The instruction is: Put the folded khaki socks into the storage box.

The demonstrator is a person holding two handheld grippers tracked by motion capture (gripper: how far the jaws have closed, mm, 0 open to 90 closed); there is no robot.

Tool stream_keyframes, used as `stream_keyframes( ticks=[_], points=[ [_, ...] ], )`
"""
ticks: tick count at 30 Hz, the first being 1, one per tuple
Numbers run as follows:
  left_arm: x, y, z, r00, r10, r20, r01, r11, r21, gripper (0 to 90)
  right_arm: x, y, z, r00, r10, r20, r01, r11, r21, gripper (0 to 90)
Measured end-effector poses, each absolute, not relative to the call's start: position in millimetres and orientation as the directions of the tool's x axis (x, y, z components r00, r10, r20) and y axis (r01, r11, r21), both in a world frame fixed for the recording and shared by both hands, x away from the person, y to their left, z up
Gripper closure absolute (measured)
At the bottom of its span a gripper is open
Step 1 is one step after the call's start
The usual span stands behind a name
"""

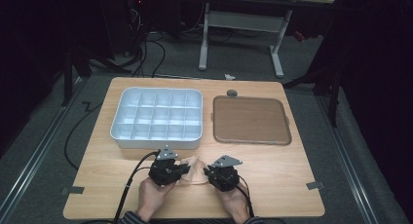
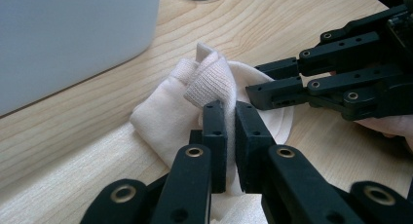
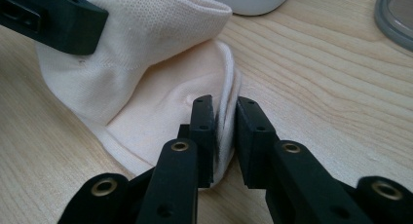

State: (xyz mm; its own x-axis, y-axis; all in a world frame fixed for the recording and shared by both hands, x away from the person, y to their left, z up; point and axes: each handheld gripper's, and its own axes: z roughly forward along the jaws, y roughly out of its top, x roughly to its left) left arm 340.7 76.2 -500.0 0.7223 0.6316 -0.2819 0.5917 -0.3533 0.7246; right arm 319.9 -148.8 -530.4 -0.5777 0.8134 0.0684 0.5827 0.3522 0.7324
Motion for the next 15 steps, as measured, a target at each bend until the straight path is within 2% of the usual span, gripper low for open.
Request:
stream_keyframes(
  ticks=[15],
  points=[
    [344,62,-510,0.736,0.614,-0.285,0.596,-0.389,0.702,83.7,320,-149,-531,-0.578,0.813,0.069,0.581,0.351,0.735,78.7]
  ],
)
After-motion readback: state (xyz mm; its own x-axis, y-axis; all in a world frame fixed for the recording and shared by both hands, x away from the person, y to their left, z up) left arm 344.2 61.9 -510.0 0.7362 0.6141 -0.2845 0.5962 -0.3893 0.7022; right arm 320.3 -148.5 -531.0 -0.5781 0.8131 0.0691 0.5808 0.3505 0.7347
